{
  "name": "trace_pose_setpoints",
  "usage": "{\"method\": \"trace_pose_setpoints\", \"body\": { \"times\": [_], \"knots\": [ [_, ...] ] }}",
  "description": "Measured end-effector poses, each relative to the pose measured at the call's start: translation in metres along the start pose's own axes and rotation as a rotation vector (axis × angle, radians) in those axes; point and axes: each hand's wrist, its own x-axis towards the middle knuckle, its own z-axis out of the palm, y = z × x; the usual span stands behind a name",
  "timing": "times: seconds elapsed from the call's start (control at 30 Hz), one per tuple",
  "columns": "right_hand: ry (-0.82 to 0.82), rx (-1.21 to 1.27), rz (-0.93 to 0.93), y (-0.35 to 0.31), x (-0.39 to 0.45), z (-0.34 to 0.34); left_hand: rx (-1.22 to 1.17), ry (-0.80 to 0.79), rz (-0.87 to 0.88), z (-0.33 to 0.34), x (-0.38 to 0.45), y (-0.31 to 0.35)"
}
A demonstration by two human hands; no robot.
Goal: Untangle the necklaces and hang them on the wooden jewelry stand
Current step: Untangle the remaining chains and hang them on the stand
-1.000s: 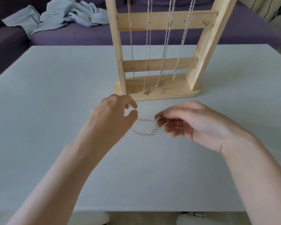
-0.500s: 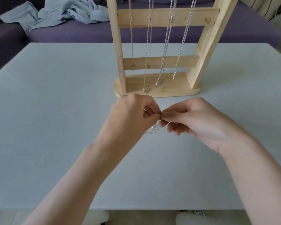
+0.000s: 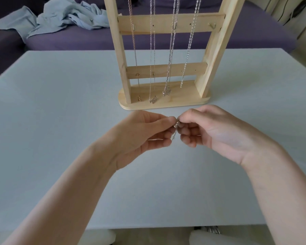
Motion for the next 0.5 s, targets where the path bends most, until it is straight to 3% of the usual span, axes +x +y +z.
{"method": "trace_pose_setpoints", "body": {
  "times": [0.2, 0.5],
  "knots": [
    [-0.015, 0.04, -0.06, -0.0011, 0.0005, -0.0005, -0.154, -0.054, -0.028, -0.0036, -0.0006, 0.0007],
    [-0.019, 0.098, -0.044, -0.0014, 0.0018, 0.0005, 0.268, 0.142, 0.3, -0.0071, -0.0043, 0.0059]
  ]
}}
